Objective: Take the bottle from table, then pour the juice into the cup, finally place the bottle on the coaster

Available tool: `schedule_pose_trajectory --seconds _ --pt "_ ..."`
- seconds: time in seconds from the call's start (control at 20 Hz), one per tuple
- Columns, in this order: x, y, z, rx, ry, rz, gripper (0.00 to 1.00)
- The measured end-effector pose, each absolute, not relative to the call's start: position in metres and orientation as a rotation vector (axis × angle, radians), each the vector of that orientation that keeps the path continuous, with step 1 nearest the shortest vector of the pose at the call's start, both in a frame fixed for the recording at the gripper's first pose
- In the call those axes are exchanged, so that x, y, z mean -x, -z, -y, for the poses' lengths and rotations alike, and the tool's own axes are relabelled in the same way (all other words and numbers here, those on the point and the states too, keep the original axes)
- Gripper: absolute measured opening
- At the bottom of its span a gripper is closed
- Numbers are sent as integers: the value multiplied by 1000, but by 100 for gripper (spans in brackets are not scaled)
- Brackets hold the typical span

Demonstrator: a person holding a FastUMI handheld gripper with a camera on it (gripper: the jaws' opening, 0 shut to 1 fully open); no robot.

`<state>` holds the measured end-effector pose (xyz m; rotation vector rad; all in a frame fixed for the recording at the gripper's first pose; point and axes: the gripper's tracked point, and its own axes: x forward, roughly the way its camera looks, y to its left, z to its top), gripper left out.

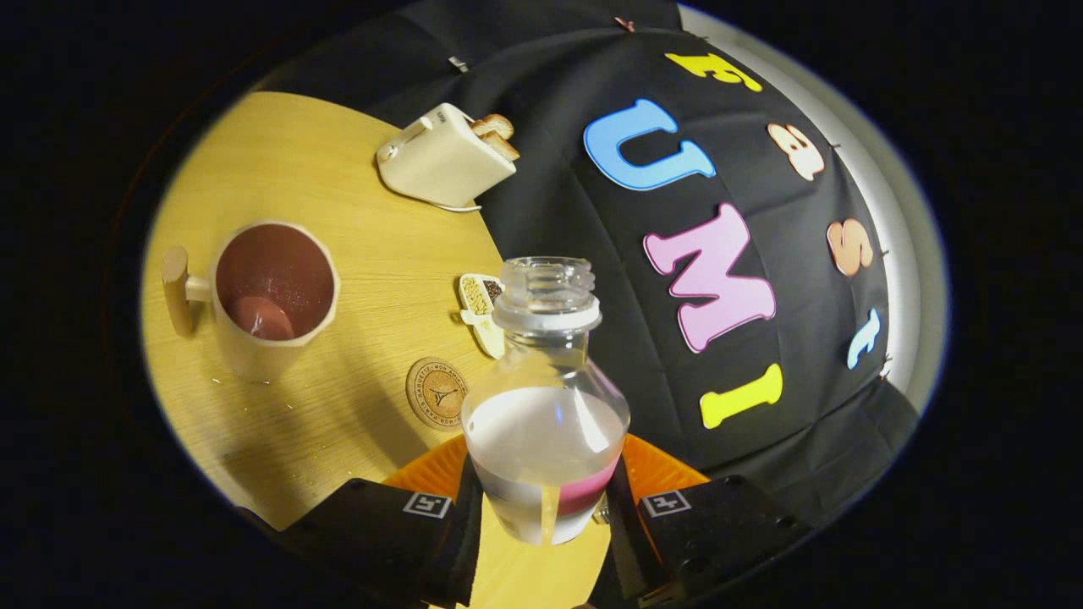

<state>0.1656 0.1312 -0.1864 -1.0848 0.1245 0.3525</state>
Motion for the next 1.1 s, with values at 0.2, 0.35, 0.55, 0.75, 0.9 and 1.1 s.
schedule_pose_trajectory --seconds 0.2,0.35,0.55,0.75,0.9,1.1 --pt "-159 196 -145 1234 -378 -91 66" --pt "-156 196 -152 1341 -386 -49 66" --pt "-155 198 -163 1456 -408 -20 66" --pt "-155 202 -170 1543 -426 24 66" --pt "-162 210 -167 1593 -439 29 66" --pt "-167 209 -167 1646 -459 73 66"
